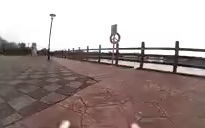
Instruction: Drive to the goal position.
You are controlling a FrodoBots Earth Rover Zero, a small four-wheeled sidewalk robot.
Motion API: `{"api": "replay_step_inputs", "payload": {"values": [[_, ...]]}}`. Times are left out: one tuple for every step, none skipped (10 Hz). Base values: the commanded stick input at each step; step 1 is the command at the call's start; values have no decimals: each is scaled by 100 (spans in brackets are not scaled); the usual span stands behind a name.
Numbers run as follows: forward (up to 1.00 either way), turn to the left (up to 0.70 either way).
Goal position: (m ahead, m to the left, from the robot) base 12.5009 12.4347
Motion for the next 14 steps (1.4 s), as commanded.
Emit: {"api": "replay_step_inputs", "payload": {"values": [[100, 40], [100, 40], [100, 40], [100, 40], [100, 40], [100, 40], [100, 40], [100, 40], [100, 22], [100, 10], [100, 0], [100, 1], [100, 1], [100, 0]]}}
